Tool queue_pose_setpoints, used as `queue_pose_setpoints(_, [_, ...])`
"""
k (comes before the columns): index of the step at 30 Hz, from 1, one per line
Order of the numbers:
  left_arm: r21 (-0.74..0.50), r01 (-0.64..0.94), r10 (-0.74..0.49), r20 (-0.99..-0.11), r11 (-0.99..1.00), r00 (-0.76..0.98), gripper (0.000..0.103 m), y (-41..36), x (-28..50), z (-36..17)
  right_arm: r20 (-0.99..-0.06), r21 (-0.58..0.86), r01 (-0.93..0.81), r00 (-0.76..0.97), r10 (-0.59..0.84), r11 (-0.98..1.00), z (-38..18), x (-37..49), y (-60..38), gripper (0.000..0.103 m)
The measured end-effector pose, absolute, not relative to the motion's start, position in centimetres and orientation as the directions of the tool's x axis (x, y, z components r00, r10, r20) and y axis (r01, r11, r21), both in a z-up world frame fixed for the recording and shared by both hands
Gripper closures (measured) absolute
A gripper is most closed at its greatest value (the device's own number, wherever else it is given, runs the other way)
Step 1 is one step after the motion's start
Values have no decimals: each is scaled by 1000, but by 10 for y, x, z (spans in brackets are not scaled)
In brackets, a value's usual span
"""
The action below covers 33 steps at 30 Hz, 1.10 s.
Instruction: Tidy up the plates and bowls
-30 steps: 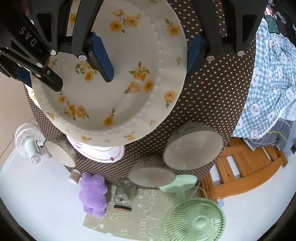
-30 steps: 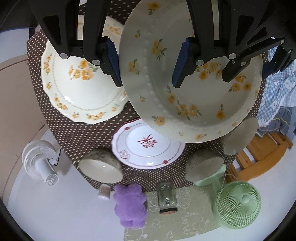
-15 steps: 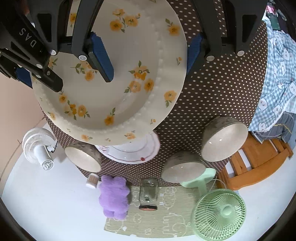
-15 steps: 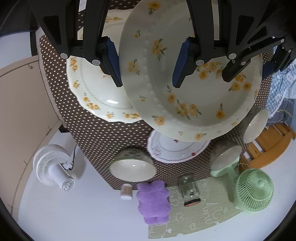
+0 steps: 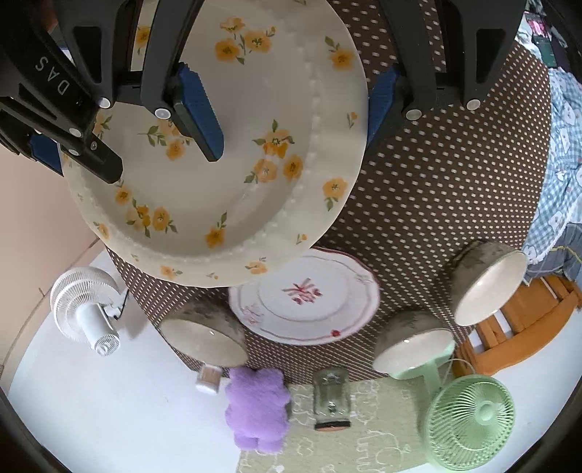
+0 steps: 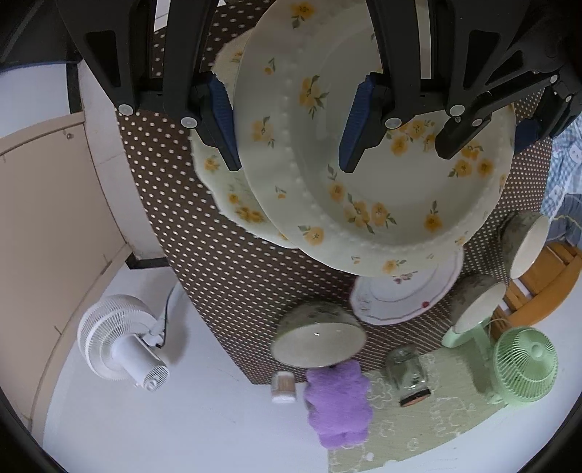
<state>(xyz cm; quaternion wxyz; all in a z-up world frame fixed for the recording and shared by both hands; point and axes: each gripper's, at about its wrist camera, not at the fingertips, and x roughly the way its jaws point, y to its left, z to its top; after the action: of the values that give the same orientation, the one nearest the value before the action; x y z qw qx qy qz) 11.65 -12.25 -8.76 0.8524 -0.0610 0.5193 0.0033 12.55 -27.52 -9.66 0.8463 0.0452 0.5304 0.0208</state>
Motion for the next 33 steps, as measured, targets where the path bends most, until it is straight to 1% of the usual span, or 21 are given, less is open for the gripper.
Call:
queue_pose_setpoints(18, [-104,-101,-60,-928,990,367,28,-190,129,-126,-933,72,9,353,64,997,-137,136,-334,45])
queue_pose_setpoints(22, [-85,-124,-35,-932,989,361,27,-192,132,-131,-936,85,-12,343,84,996,-144,140,-336,45])
queue_pose_setpoints(26, [-41,-145,17,-925,989,380,27,-193,131,-131,-935,97,-34,340,103,995,-149,143,-334,45])
queue_pose_setpoints(33, [-18,-151,43,-918,988,394,25,-192,137,-133,-935,111,-49,334,121,993,-153,148,-334,45])
